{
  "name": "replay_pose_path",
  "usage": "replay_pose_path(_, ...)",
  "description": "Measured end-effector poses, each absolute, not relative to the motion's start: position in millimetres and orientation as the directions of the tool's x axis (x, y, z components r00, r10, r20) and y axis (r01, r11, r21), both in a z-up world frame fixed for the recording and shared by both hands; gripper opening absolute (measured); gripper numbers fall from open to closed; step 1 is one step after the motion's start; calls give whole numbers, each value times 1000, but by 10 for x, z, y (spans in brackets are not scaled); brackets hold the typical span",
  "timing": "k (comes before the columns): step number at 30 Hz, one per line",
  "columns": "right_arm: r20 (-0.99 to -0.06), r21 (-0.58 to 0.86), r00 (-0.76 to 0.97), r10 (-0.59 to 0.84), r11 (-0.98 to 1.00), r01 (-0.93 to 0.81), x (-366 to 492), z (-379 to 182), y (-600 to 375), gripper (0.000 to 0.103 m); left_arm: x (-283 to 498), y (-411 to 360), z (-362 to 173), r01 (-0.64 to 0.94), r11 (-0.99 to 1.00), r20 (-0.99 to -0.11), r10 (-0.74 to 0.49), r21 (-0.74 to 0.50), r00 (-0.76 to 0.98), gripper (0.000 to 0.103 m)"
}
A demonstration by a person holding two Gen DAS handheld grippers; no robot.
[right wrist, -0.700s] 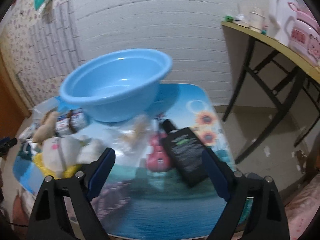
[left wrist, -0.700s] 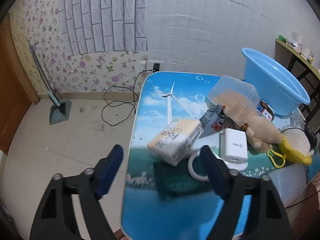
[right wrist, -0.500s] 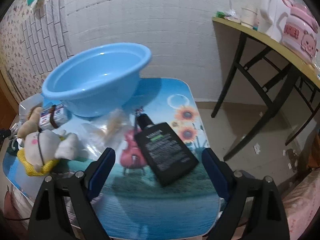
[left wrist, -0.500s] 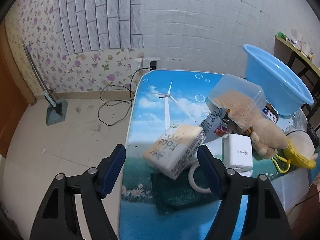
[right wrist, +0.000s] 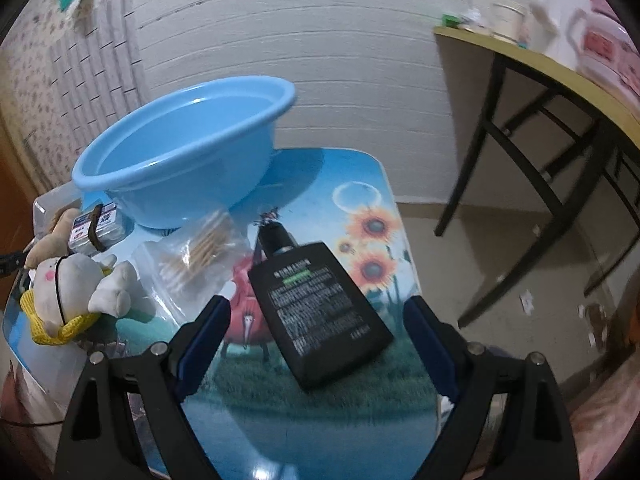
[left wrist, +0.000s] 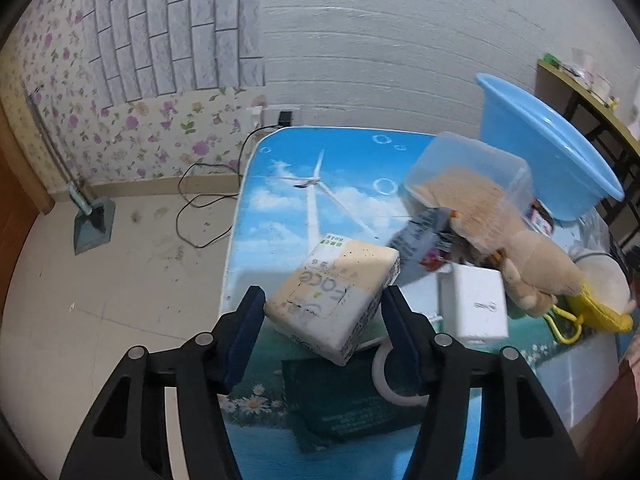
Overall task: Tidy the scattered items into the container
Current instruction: 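Grasp the beige tissue box with the left tool while the right tool grasps the black bottle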
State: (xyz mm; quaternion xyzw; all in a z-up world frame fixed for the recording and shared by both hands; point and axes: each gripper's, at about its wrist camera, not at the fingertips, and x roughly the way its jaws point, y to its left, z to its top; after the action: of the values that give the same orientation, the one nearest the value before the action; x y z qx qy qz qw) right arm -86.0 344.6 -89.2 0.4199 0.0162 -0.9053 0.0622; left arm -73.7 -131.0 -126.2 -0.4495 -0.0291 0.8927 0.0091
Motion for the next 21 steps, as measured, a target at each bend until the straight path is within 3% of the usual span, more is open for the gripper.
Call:
replay_pose_path(5,-792,62,-597,-129,-989,131,-940,-1027,3452,88,-660,-1270,-1229,3,-998,-803,51,-66,-594,59)
replay_pose_path(6,-790,39,-603,-110,-991,130,-917,-1022,3430,86,-646,-1275,-1219,5,-997,-803,59,-76,-593,59)
replay_pose_path(8,-793,-11,-605,-76,-990,138,-885,-1013,3387,70,-615,-1271,-1203,2,-996,-804,70,-88,-590,59)
replay_pose_path(13,-815,-22,-572,-97,-980,198,-764,-960,3303,62,-579,-1243,-1168,-38,-996,-809,90,-84,-581,60)
replay_pose_path(19,-830,-25,-546,-114,-970,241,-642,-938,3170,61,-584,-1270,-1179,-89,-993,-814,116,-79,-569,76)
replay_pose_path(21,-828,-39,-552,-100,-971,234,-659,-960,3151,61,-619,-1324,-1195,-101,-989,-813,147,-108,-564,77)
